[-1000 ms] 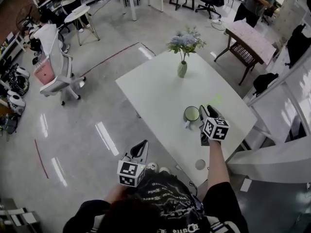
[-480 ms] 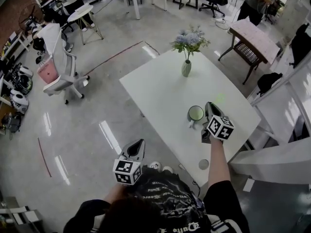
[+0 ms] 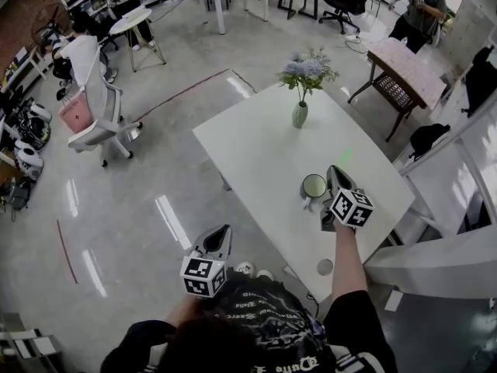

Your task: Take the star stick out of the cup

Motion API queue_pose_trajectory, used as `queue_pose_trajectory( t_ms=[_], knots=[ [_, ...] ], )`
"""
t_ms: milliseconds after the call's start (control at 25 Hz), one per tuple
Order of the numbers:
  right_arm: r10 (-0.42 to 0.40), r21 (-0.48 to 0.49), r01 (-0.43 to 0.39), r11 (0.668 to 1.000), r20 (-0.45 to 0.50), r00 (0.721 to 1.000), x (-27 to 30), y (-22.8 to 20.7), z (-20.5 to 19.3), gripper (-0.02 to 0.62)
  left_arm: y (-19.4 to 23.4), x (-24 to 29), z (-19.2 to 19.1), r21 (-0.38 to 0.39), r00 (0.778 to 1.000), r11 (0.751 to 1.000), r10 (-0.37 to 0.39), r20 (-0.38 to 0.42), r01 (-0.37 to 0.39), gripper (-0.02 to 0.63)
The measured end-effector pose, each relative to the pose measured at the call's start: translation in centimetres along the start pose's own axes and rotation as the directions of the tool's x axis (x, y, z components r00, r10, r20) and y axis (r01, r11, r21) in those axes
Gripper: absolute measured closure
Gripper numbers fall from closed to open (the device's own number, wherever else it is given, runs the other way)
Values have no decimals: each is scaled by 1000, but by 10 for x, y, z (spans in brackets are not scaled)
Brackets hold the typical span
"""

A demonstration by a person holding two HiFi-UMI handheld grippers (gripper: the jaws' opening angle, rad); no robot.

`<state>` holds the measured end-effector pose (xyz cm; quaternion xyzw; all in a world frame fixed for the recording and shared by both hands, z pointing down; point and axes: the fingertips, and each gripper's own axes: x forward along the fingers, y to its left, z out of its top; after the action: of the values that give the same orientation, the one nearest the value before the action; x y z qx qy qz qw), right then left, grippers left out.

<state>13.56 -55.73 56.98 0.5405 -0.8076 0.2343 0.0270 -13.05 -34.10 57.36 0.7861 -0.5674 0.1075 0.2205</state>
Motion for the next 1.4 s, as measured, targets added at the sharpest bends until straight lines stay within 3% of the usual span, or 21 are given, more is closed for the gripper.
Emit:
queue_pose_trajectory(
  t_ms=[480,960,1400],
  knots=[
    [39,-71,-32,997,106,994,-37,26,51,584,-12,6,12,-13,997,997,-73,23,74,586],
    [72,-195,-29,980,216,974,-105,55,99,584,-50,15,27,29,983,983,-181,42,180,586],
    [28,-200,22,979,242,970,-178,57,84,584,-74,19,37,67,972,973,-227,65,223,586]
  ],
)
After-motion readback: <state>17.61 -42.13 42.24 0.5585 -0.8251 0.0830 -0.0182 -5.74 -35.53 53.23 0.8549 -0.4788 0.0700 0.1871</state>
